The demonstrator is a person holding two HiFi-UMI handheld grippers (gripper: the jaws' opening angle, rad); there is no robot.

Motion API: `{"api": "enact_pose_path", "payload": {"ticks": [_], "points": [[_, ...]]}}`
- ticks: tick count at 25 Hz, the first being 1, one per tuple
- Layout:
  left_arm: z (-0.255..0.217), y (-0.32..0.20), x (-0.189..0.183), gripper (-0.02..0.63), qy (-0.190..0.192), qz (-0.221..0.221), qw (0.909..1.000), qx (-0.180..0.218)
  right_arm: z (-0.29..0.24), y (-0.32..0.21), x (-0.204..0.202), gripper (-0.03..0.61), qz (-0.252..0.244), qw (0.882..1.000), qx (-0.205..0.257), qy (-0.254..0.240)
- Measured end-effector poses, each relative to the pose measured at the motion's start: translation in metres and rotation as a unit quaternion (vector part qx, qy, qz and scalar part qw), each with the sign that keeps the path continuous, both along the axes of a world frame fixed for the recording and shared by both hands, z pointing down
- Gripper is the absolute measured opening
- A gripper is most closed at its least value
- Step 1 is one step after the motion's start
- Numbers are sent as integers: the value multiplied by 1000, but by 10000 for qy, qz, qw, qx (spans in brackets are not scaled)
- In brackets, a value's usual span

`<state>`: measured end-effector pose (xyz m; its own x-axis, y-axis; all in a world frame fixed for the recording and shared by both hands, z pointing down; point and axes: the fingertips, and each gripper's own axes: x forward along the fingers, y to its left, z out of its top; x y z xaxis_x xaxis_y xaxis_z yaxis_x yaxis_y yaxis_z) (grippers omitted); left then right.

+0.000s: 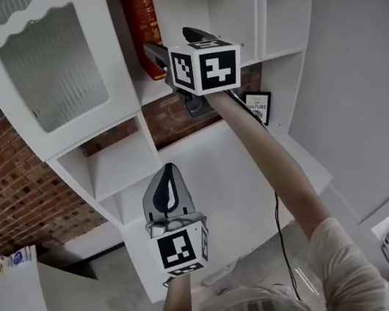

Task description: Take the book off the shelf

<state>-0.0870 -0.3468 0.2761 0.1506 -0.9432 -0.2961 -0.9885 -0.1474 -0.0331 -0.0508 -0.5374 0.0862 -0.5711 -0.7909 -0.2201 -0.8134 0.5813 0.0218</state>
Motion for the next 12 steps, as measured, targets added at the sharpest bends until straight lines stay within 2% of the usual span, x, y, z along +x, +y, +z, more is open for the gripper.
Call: {"api": "enact_pose_path", "payload": {"ticks": [4, 12], "points": [[17, -6, -6, 12, -41, -12, 9999, -156, -4, -64, -32, 360, 270, 9967, -371, 675], [46, -15, -45, 12, 281, -292, 9980, -492, -1, -137, -55, 360, 881, 9898, -754, 822]]}}
